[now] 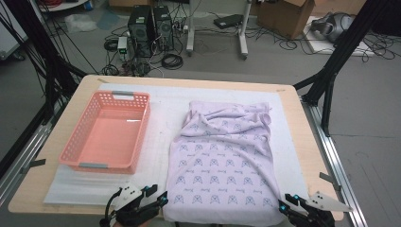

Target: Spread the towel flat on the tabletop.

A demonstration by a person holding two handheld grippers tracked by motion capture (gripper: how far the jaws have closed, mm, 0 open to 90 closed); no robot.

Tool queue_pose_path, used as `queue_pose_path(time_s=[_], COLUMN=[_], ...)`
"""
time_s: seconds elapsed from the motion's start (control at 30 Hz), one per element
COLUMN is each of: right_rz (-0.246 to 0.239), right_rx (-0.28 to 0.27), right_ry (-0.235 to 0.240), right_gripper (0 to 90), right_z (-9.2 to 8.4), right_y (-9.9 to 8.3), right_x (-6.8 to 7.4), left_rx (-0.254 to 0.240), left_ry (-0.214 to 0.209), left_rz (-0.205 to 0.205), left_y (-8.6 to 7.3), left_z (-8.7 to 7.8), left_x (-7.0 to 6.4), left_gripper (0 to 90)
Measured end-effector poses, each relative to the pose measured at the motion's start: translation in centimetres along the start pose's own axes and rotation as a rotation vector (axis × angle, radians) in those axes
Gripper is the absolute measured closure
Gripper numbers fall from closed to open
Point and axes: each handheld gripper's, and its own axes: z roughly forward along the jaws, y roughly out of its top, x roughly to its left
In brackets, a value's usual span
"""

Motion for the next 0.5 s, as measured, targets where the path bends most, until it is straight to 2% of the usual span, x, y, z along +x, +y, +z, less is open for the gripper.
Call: queue_pose_path(time_s=[0.07,0.2,0.27,0.3,0.33,0.37,0.4,0.43,0.47,0.5], right_rz=[-0.005,0.013,0.02,0.021,0.023,0.029,0.039,0.034,0.038,0.039], right_rx=[0.01,0.015,0.028,0.042,0.035,0.031,0.03,0.028,0.032,0.03], right_ry=[-0.028,-0.043,-0.042,-0.038,-0.037,-0.025,-0.003,-0.006,0.003,0.019], right_gripper=[58.9,60.1,65.7,69.2,74.5,82.6,85.8,86.5,86.8,87.0], right_z=[0.9,2.6,3.3,3.7,3.8,3.8,3.7,3.7,3.5,3.3], right_y=[0.6,1.8,2.2,2.3,2.4,2.3,2.2,2.1,2.0,1.9], right_x=[-0.3,-1.4,-1.7,-1.8,-1.9,-2.1,-2.1,-1.9,-1.8,-1.7], left_rx=[0.023,0.071,0.09,0.088,0.093,0.093,0.087,0.086,0.098,0.104], left_ry=[-0.008,-0.001,-0.003,0.006,0.017,0.039,0.066,0.07,0.042,0.031], left_rz=[0.011,0.016,0.014,0.024,0.053,0.088,0.118,0.124,0.093,0.084], left_y=[0.7,1.8,1.7,1.6,1.6,1.4,1.2,1.1,1.2,1.1], left_z=[1.1,3.2,4.0,4.1,4.0,3.9,3.8,3.6,3.4,3.1], left_x=[0.2,0.5,0.5,0.3,0.1,-0.1,-0.2,-0.1,0.1,0.1], left_gripper=[48.9,48.2,47.8,47.1,47.3,51.1,60.5,72.0,84.9,86.5])
